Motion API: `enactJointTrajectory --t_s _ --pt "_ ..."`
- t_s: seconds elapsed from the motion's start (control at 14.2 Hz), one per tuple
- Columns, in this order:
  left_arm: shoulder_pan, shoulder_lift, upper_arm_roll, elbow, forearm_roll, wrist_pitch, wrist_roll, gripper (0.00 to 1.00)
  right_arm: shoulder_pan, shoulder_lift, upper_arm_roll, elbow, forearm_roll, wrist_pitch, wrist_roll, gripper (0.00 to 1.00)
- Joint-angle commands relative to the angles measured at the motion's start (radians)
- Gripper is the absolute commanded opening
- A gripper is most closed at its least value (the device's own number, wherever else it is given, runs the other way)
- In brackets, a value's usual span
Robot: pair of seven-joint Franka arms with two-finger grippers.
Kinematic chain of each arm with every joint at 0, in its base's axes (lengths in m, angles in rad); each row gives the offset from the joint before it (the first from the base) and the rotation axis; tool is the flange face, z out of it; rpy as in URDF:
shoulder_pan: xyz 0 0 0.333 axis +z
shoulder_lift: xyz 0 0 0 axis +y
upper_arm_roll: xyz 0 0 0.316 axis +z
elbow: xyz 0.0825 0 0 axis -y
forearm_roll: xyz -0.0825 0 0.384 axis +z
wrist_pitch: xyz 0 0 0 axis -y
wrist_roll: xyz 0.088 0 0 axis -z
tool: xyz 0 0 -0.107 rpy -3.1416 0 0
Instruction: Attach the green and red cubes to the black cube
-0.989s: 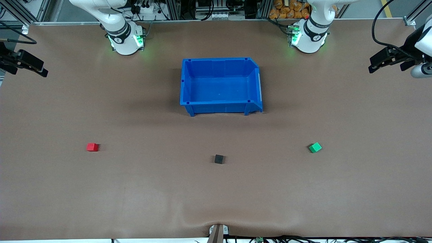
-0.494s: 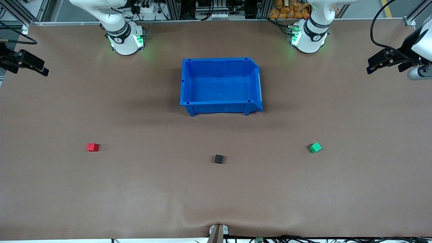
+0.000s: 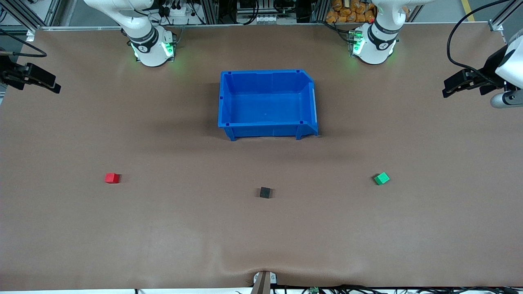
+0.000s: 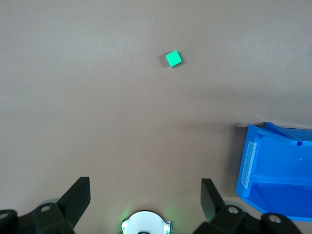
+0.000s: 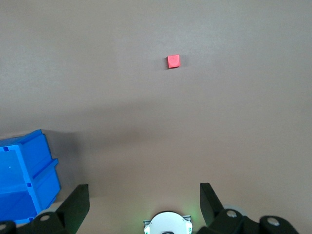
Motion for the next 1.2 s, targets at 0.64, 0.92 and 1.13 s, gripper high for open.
enactJointTrajectory --t_s 0.64,0.92,1.13 --pt "0.017 0.113 -0.008 -0.129 -0.006 0.242 -0.083 1.0 -0.026 0.042 0.005 -0.01 0.015 0.003 -0.008 1.0" --pt "0.019 0.136 -0.008 -0.268 -0.006 0.457 -0.123 1.0 -0.026 0.057 0.005 -0.01 0.015 0.006 -0.008 1.0" --pt "0.008 0.153 -0.016 -0.4 -0.005 0.652 -0.278 1.0 -0.026 0.073 0.005 -0.011 0.015 0.007 -0.008 1.0"
